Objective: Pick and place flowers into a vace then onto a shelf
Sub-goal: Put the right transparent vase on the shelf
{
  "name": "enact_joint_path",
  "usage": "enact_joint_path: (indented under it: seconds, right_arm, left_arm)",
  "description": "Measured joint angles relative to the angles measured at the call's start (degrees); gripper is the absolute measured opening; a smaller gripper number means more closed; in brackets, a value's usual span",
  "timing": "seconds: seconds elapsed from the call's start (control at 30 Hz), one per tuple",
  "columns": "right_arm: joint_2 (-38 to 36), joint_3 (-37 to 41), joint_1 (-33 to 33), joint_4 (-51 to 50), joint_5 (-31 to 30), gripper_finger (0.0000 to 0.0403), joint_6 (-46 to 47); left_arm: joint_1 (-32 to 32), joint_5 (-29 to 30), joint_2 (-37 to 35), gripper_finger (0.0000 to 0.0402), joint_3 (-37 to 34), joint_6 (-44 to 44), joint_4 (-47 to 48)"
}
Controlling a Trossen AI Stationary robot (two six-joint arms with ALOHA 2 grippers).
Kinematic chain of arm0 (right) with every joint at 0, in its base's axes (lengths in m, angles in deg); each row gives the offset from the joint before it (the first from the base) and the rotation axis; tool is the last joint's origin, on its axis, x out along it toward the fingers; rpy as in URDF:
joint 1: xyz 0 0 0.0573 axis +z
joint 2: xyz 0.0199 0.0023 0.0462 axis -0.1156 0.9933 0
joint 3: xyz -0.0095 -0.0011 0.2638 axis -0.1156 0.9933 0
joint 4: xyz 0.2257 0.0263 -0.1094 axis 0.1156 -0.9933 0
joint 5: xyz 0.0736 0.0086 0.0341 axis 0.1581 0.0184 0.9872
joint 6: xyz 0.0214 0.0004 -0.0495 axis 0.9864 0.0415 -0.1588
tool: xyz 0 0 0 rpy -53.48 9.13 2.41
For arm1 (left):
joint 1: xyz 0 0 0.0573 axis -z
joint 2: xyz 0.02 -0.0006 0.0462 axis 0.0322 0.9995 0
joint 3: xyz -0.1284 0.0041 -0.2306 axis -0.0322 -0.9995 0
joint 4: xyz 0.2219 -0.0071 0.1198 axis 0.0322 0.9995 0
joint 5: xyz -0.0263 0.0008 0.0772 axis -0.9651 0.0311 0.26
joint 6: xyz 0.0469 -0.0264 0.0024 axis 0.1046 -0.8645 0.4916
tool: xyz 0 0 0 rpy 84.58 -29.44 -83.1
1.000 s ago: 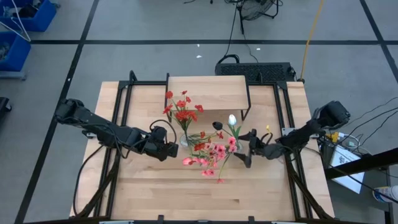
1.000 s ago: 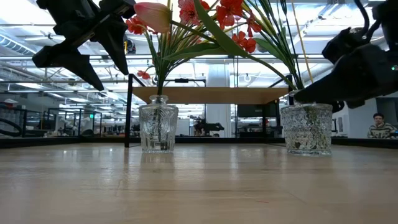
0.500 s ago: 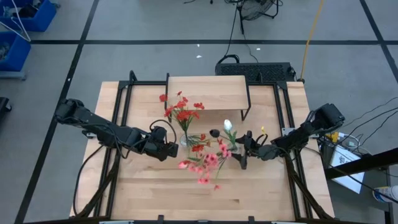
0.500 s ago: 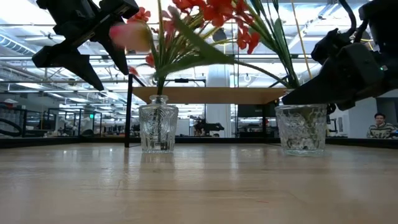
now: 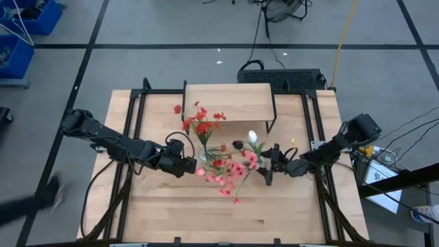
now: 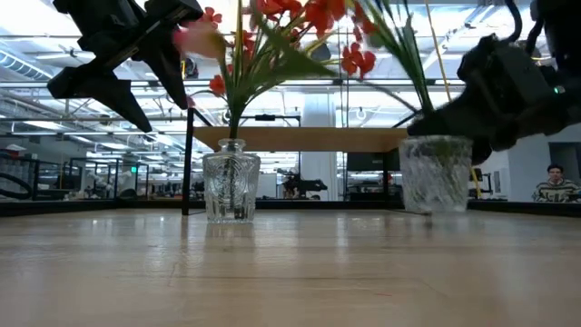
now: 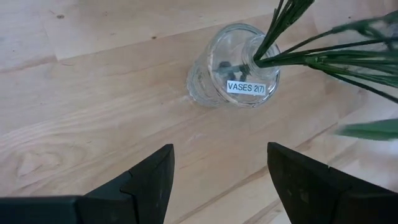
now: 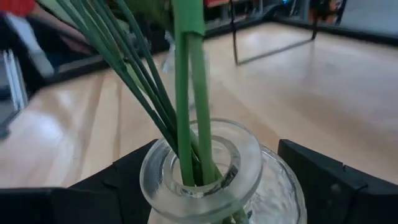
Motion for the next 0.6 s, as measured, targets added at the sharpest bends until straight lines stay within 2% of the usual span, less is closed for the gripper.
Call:
enact_joint_path:
  seconds: [0.23, 0.33, 0.5, 0.6]
  right_arm:
    - [-4.4, 0.0, 0.3, 0.6, -2.0, 0.0287, -0.9]
    - [-7.2, -0.1, 0.4, 0.5, -4.5, 0.0287, -2.9]
    - [-14.0, -0.1, 0.2, 0.2, -6.9, 0.0287, -7.2]
    - [-18.4, -0.1, 0.2, -3.2, -7.4, 0.0287, -8.0]
  left_arm:
    - [0.0, 0.0, 0.0, 0.0257, 0.0, 1.2, 0.0]
    - [0.0, 0.0, 0.0, 0.0257, 0.0, 1.8, 0.0]
    - [0.0, 0.0, 0.0, 0.0257, 0.0, 2.9, 0.0]
    - [0.0, 0.5, 0.0, 0.0257, 0.0, 4.1, 0.1]
